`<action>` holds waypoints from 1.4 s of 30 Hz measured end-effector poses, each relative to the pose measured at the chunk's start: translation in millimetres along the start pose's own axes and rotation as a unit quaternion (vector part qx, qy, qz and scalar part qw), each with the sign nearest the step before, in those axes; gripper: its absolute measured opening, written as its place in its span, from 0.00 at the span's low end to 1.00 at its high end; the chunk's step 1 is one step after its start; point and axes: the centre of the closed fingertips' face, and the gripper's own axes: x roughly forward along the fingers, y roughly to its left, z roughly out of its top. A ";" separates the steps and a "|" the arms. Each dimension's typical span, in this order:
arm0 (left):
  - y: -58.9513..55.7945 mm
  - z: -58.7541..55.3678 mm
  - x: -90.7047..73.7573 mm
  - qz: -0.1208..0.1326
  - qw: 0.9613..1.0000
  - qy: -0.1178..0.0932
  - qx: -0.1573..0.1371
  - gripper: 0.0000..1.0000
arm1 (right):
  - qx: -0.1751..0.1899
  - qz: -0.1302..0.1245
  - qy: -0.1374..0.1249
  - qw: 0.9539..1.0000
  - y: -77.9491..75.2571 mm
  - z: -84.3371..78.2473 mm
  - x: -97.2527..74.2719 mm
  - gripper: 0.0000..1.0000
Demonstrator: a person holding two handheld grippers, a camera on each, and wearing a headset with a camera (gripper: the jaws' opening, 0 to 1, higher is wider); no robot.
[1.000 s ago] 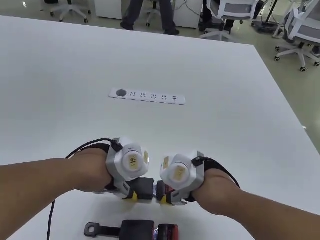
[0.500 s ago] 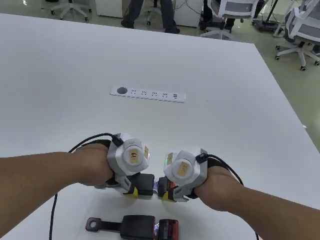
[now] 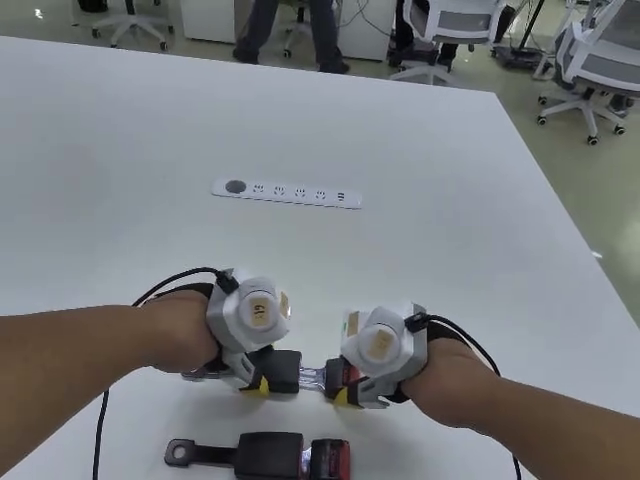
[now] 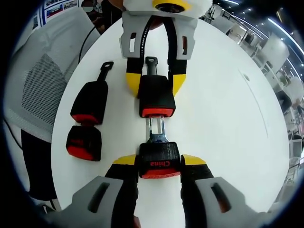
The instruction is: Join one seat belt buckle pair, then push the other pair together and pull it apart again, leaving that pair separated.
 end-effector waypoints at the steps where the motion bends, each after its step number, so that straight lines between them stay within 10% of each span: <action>1: 0.5 -0.7 0.0 0.001 1.000 0.000 -0.002 0.33 | 0.004 0.000 -0.001 1.000 -0.6 -5.9 -2.6 0.32; 22: -1.6 -1.6 -0.4 0.013 1.000 -0.011 -0.007 0.33 | 0.041 -0.006 0.062 0.997 -6.4 -128.5 -56.5 0.33; 38: -2.8 0.3 -2.5 0.025 1.000 0.004 0.011 0.34 | 0.042 -0.045 0.076 0.995 -9.8 -130.8 -62.0 0.40; 42: -1.6 -3.7 -4.8 0.042 0.998 0.010 -0.045 0.38 | 0.059 -0.068 0.063 0.994 -3.6 -137.4 -68.2 0.47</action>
